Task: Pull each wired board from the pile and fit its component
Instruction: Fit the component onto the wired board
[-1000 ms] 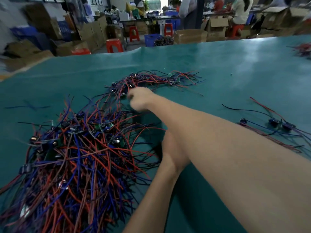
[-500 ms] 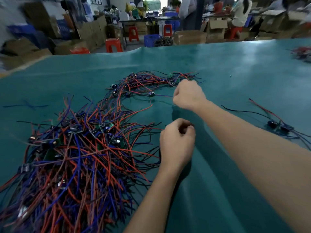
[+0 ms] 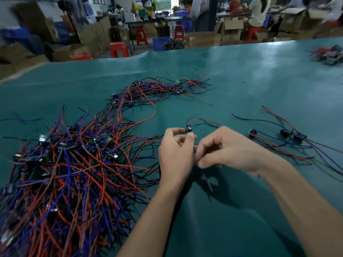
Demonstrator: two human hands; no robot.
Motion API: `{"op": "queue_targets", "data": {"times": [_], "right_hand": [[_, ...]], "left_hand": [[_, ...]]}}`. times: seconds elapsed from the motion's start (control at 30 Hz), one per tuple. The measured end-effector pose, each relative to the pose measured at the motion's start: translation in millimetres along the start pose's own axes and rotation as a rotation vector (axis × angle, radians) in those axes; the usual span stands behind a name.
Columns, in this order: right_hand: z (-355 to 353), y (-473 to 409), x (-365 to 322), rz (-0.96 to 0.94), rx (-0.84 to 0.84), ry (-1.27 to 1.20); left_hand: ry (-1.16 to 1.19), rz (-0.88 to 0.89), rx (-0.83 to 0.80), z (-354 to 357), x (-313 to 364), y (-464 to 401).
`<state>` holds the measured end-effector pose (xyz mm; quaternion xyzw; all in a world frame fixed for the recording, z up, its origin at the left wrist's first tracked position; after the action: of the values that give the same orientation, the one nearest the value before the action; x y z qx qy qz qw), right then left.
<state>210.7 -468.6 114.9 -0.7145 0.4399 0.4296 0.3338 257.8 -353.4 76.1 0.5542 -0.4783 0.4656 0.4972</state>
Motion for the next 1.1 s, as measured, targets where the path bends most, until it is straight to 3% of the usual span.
{"op": "queue_targets", "data": {"times": [0.07,0.17,0.23,0.37,0.6,0.77,1.1], "right_hand": [[-3.6,-1.5,7.8,0.016,0.038,-0.012],[-33.7,0.9,30.3,0.083,0.403,0.016],[-42.0,3.1,42.5,0.125,0.551,-0.033],[-36.3,-0.3,41.4,0.054,0.636,-0.321],[-54.9,7.6,30.1,-0.062,0.671,-0.121],[-72.4,18.8,33.1,-0.089,0.653,-0.266],[-107.7,43.1,47.7,-0.105,1.112,-0.625]], "left_hand": [[0.039,0.029,-0.001,-1.2,0.9,-0.4],[0.035,0.030,-0.044,2.2,1.6,1.1],[0.041,0.036,-0.110,9.0,3.1,3.9],[-0.020,0.091,-0.238,20.3,6.3,10.1],[-0.094,0.128,-0.302,25.6,5.8,10.8],[-0.131,0.112,-0.341,28.5,3.7,11.6],[-0.198,0.091,-0.293,29.2,1.0,10.2]]}}
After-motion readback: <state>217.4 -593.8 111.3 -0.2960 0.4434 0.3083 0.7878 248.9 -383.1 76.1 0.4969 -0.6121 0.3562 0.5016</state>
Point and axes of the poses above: each hand's wrist, its own y-axis away from the middle knuckle, its own z-axis out of the palm, x = y × z, the point moved 8 cm from there along -y, towards the middle knuckle, and after that the axes turned 12 degrees about -z, right-handed, at the moved point
